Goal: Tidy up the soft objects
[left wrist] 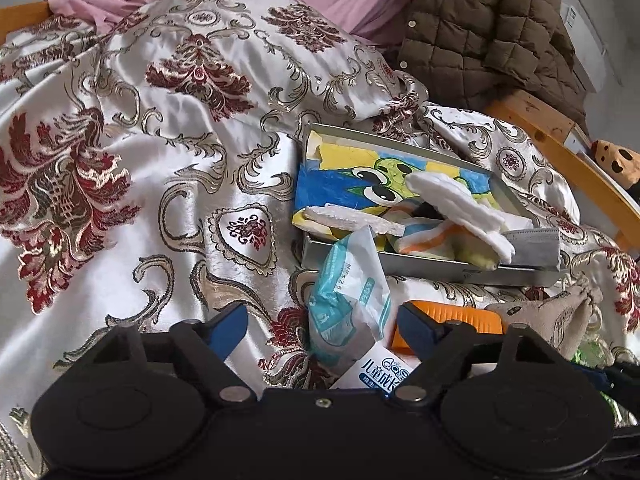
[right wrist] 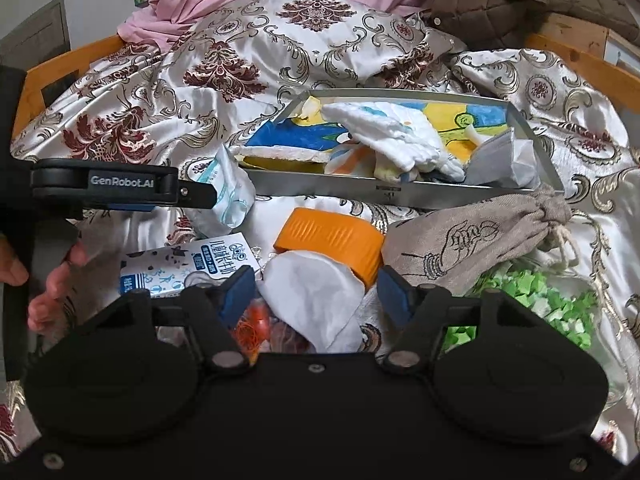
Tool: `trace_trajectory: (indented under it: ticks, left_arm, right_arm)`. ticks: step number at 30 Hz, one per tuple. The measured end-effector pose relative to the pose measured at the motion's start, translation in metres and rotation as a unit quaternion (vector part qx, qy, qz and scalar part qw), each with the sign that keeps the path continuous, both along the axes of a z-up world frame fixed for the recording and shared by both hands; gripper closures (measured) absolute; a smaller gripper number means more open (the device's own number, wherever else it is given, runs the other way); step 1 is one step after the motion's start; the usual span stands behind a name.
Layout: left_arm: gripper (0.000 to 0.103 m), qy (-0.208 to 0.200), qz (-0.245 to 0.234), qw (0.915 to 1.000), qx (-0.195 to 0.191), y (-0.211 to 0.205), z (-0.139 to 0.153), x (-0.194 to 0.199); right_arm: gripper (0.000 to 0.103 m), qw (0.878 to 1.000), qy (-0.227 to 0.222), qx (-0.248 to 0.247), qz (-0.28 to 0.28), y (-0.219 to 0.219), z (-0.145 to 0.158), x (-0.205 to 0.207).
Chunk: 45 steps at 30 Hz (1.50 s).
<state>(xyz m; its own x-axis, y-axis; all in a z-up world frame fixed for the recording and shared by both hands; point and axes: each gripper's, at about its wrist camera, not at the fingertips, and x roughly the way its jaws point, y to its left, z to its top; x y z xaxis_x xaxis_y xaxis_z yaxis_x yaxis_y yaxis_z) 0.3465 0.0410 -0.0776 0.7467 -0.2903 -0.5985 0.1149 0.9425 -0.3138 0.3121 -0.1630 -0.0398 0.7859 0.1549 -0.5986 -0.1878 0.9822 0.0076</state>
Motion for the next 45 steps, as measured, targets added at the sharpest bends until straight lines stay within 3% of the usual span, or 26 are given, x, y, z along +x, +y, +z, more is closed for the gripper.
trace_trajectory:
  ticks: [10, 14, 24, 41, 45]
  left_arm:
    - [0.051, 0.021, -0.018, 0.9996, -0.011, -0.004, -0.006, 0.01]
    - [0.061, 0.015, -0.026, 0.9995, -0.008, -0.008, -0.006, 0.008]
    - [0.064, 0.006, -0.029, 0.9995, 0.006, -0.013, -0.005, 0.005]
    - [0.068, -0.023, -0.033, 0.9979, 0.05, -0.023, 0.001, -0.003]
    - [0.068, -0.041, -0.035, 0.9966, 0.062, -0.026, 0.008, -0.008]
  right_arm:
    - [0.065, 0.999, 0.009, 0.03, 0.007, 0.002, -0.002, 0.007]
    - [0.067, 0.998, 0.021, 0.054, 0.002, -0.001, -0.002, 0.01]
    - [0.07, 0.998, 0.034, 0.05, -0.006, 0.006, -0.005, 0.029]
    - [0.101, 0.998, 0.048, 0.029, -0.028, 0.011, -0.009, 0.034]
    - [0.103, 0.999, 0.044, 0.023, -0.021, 0.011, -0.006, 0.03]
